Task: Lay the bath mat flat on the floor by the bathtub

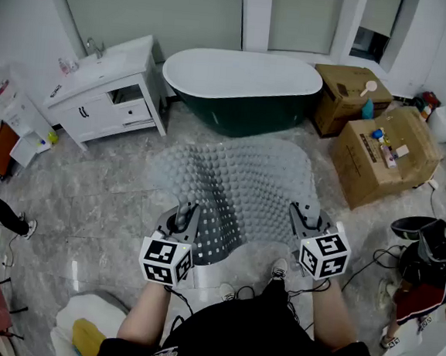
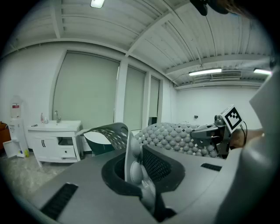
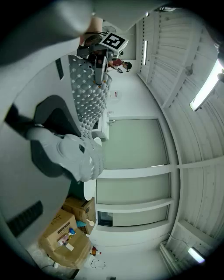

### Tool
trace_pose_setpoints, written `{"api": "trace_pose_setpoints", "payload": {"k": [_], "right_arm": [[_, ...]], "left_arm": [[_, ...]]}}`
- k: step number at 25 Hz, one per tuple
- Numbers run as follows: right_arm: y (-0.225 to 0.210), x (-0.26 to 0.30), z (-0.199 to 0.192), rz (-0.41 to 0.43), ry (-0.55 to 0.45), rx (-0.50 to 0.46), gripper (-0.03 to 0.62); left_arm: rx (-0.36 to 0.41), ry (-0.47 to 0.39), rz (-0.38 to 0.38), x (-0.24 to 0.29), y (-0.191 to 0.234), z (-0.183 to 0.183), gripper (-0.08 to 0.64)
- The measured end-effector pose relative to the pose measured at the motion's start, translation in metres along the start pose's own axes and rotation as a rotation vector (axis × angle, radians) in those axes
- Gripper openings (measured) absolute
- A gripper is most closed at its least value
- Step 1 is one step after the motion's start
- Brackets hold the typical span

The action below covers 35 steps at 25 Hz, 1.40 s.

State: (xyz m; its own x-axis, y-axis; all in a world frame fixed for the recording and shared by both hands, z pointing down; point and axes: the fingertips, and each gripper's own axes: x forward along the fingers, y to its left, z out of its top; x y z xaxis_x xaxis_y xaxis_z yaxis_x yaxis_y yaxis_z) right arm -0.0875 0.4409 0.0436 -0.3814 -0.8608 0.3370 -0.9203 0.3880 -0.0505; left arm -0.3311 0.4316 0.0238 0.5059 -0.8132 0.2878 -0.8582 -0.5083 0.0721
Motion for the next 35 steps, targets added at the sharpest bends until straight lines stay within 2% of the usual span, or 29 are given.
{"api": "trace_pose_setpoints", "payload": {"k": [22, 35], "right_arm": [[-0.015, 0.001, -0.004, 0.003, -0.005, 0.029, 0.031], [-0.061, 0.012, -0.006, 0.022, 0.016, 0.042, 0.031]], "left_arm": [[-0.026, -0.004, 0.008, 0.012, -0.007, -0.003, 0.035], [-0.045, 0.016, 0.022, 0.051, -0.026, 0.002, 0.035]]}}
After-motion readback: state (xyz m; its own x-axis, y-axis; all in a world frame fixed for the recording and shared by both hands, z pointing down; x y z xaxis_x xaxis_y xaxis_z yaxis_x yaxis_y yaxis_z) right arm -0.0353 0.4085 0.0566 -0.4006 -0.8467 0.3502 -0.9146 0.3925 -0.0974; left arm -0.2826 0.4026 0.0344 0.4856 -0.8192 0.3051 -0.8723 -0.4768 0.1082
